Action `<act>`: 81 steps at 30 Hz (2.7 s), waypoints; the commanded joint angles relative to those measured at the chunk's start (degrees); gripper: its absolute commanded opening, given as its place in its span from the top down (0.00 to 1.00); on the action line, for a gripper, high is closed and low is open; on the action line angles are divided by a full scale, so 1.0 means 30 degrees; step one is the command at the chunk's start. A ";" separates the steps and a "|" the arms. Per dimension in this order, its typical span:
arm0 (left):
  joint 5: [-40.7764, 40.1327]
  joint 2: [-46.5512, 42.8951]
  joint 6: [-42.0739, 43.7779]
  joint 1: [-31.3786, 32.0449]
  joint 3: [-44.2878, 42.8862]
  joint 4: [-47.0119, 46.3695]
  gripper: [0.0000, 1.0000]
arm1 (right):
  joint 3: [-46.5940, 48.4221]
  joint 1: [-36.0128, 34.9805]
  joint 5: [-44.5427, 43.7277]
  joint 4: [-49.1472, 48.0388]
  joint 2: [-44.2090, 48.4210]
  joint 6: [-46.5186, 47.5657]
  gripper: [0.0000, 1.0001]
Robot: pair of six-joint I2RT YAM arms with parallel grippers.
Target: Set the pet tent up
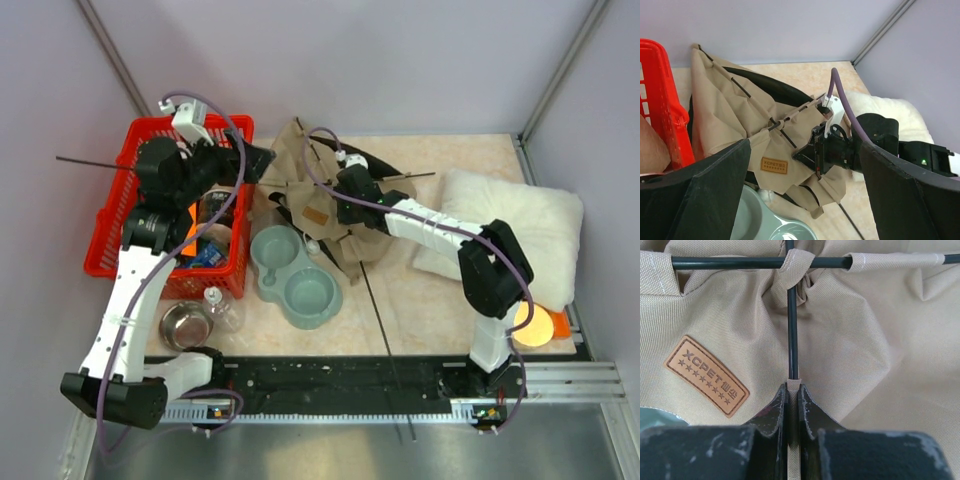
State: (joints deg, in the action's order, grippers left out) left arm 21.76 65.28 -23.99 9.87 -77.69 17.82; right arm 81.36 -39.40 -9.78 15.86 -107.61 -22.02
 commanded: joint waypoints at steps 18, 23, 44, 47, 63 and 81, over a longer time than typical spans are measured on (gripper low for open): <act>0.0189 -0.2392 -0.0851 0.0021 0.0731 -0.0580 0.05 | 0.0067 -0.0520 -0.7606 0.1921 0.4318 -0.3500 1.00; 0.0393 -0.2394 -0.1086 0.0021 0.0760 -0.0668 0.05 | 0.0067 -0.0374 -0.8020 0.1045 0.4055 -0.2681 1.00; 0.0861 -0.2511 -0.0412 0.0021 0.1287 0.0385 0.05 | -0.0397 0.1091 -0.0409 0.6283 0.6686 -0.2858 0.20; 0.2030 -0.2481 -0.0441 0.0021 0.1433 0.0913 0.05 | -0.2297 0.1091 0.2049 0.7631 0.8648 -0.2037 0.20; 0.0250 -0.1369 -0.3368 0.6258 0.6967 0.0565 0.08 | -1.6217 -0.3654 0.9559 0.2689 1.6825 -0.5927 0.46; -0.4938 -0.3653 -0.4514 0.6964 0.8056 0.0474 0.01 | -1.3004 -0.3713 0.6338 0.0251 1.8146 -0.9827 1.00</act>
State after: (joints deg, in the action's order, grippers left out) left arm 10.94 56.27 -38.76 30.48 -51.96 20.99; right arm 33.63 -50.61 16.78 20.99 -52.90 -48.84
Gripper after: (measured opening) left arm 0.987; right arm 0.033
